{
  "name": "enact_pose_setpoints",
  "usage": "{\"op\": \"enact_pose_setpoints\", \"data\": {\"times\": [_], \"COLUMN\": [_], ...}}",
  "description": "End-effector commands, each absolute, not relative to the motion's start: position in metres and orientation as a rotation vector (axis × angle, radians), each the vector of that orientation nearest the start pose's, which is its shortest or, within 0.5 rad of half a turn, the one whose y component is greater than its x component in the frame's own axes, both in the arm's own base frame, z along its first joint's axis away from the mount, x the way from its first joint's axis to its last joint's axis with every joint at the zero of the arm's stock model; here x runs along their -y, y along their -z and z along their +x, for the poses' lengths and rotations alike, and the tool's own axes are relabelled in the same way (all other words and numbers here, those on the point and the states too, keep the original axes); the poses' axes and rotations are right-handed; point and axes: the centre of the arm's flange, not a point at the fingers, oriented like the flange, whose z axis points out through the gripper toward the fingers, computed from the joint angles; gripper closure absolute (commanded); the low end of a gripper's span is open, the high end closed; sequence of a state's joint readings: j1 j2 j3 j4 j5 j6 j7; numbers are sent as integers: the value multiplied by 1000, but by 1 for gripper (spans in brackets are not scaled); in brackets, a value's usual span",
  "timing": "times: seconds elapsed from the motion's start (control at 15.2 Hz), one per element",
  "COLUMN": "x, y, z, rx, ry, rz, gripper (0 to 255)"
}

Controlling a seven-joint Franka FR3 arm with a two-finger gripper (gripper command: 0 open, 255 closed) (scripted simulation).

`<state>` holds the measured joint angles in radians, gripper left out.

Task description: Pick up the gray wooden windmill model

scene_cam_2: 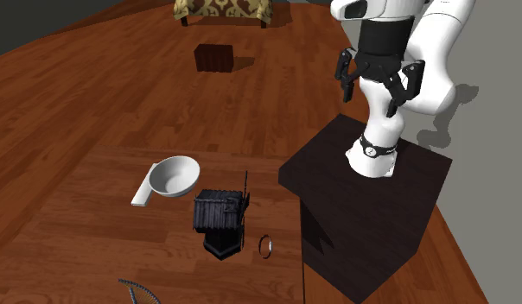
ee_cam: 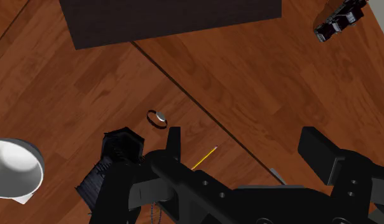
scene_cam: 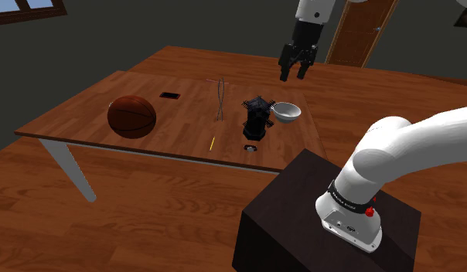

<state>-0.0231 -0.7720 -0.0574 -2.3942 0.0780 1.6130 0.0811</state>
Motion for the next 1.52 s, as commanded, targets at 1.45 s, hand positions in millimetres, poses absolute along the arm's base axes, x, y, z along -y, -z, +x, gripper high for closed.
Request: {"op": "enact_pose_setpoints", "data": {"times": [1.45], "x": [170], "y": [-371], "z": [432], "rx": [769], "ry": [517], "rz": [-2847], "gripper": [0]}}
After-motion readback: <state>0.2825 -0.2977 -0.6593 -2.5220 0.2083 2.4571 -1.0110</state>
